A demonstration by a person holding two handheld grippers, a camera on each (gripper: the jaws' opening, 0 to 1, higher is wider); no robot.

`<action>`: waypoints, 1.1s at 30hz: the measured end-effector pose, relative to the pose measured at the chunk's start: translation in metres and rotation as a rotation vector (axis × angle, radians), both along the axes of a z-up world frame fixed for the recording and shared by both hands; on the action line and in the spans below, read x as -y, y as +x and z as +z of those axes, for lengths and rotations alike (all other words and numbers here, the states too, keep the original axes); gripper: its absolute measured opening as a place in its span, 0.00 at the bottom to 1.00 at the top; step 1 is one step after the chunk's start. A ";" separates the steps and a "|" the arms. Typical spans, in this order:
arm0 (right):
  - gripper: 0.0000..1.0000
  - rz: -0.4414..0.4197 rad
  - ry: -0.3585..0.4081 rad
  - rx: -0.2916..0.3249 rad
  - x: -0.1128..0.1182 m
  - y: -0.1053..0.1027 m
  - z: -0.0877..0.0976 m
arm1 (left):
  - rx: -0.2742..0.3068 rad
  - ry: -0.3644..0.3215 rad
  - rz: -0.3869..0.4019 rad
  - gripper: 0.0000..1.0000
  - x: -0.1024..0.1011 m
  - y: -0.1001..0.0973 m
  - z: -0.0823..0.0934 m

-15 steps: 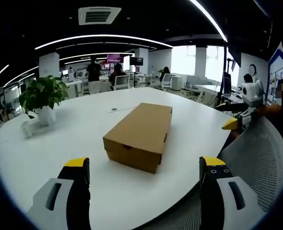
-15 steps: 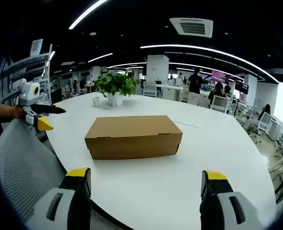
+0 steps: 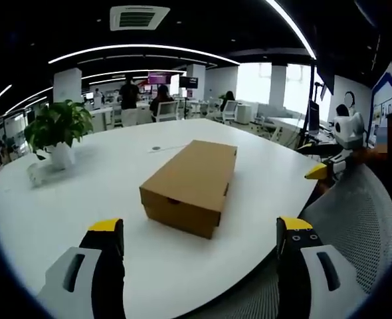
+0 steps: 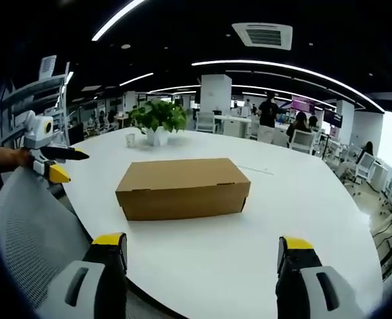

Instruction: Operate the shoe box by opening the lid, removing the specified soft item, and placing it in the target area until the item is outside and the box remains undamaged.

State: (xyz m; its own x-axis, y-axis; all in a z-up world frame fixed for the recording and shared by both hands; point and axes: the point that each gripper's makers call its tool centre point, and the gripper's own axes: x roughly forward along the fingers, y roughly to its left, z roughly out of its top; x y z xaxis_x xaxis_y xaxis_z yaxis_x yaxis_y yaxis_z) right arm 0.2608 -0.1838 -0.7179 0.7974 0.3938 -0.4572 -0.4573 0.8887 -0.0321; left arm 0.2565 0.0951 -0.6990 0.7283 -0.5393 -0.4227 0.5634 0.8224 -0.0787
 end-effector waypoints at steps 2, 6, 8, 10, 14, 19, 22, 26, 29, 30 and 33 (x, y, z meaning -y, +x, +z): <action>0.94 -0.002 -0.001 0.000 0.000 0.000 0.000 | -0.002 0.003 0.000 0.99 0.000 0.000 -0.001; 0.94 -0.006 0.000 0.000 0.001 0.000 0.001 | -0.004 0.000 -0.002 1.00 0.000 0.000 -0.001; 0.94 -0.008 0.003 0.000 0.001 0.000 0.001 | -0.005 0.001 -0.005 1.00 0.001 -0.001 -0.001; 0.94 -0.005 0.003 0.000 0.001 0.000 0.002 | -0.008 0.006 -0.011 1.00 0.001 -0.001 -0.002; 0.94 0.003 0.006 -0.002 -0.001 -0.001 0.003 | -0.018 0.020 -0.024 1.00 0.002 -0.003 -0.004; 0.94 0.017 0.007 -0.019 -0.002 -0.003 0.002 | -0.034 0.029 -0.026 1.00 0.001 -0.004 -0.007; 0.95 0.021 0.012 -0.023 -0.003 -0.003 0.002 | -0.039 0.026 -0.028 1.00 0.001 -0.004 -0.005; 0.95 0.027 0.005 -0.020 -0.004 -0.003 0.003 | -0.035 0.023 -0.030 1.00 0.003 0.000 0.001; 0.95 0.029 0.006 -0.019 -0.004 -0.002 0.004 | -0.029 0.023 -0.035 1.00 0.006 0.004 0.005; 0.95 0.031 0.006 -0.018 -0.004 -0.003 0.005 | -0.031 0.026 -0.035 1.00 0.006 0.005 0.005; 0.95 0.037 0.002 -0.016 -0.004 -0.004 0.006 | -0.033 0.023 -0.030 1.00 0.007 0.007 0.006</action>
